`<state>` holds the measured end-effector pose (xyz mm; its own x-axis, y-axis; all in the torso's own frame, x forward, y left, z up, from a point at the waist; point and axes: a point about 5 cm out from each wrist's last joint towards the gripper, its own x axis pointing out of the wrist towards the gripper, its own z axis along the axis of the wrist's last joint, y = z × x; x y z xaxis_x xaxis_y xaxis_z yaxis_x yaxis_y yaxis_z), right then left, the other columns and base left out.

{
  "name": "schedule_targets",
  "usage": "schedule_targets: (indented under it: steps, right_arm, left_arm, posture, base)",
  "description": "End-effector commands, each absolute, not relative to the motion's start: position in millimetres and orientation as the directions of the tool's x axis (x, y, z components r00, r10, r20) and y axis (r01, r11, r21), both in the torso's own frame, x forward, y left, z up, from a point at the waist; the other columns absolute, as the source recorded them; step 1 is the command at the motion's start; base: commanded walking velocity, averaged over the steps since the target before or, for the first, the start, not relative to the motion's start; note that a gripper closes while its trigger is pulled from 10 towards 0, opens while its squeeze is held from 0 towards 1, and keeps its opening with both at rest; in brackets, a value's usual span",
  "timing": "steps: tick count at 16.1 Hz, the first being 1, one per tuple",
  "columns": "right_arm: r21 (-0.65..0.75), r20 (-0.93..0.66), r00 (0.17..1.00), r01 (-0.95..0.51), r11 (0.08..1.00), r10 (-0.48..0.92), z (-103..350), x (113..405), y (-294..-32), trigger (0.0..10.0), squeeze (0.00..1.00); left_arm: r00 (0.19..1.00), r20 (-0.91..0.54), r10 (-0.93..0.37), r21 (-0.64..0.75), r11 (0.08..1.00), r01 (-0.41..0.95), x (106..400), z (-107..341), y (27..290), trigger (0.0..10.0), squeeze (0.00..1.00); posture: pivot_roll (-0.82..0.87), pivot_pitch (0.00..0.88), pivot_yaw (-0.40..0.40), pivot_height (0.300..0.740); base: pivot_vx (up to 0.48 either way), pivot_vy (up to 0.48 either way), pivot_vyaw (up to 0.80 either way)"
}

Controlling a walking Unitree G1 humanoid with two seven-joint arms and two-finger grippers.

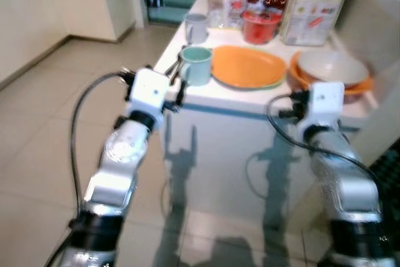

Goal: Setting the table

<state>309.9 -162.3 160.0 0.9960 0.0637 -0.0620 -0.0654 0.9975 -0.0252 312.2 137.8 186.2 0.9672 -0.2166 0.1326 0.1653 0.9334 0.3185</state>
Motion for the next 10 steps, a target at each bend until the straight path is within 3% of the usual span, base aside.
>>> schedule_targets:
  steps: [1,5,8,10]
  right_arm:
    - [-0.027,-0.056,0.997,-0.047,0.999,0.045,163,308,-171,10.0,0.0]
    - [-0.038,-0.009,0.995,-0.104,0.994,0.104,169,306,-168,10.0,0.0]
    - [-0.059,0.05,0.965,-0.253,0.966,0.256,178,298,-161,10.0,0.0]
    - [-0.062,0.074,0.938,-0.333,0.941,0.337,183,291,-159,10.0,0.0]
  left_arm:
    - [0.962,0.149,-0.229,0.312,0.934,0.174,312,192,133,10.0,0.0]
    - [0.965,0.151,-0.213,0.323,0.934,0.155,311,191,134,10.0,0.0]
    - [0.963,0.207,-0.173,0.282,0.953,0.111,310,201,142,10.0,0.0]
    - [0.925,0.312,-0.218,0.223,0.963,0.152,300,218,143,10.0,0.0]
  posture:
    - [0.0,0.0,-0.019,0.74]
    - [0.0,0.0,-0.023,0.74]
    - [0.0,0.0,-0.029,0.74]
    - [-0.01,0.0,-0.034,0.74]
  base:
    - [0.375,0.0,-0.77]
    - [0.368,0.0,0.0]
    - [0.0,0.0,0.0]
    - [0.0,0.0,0.0]
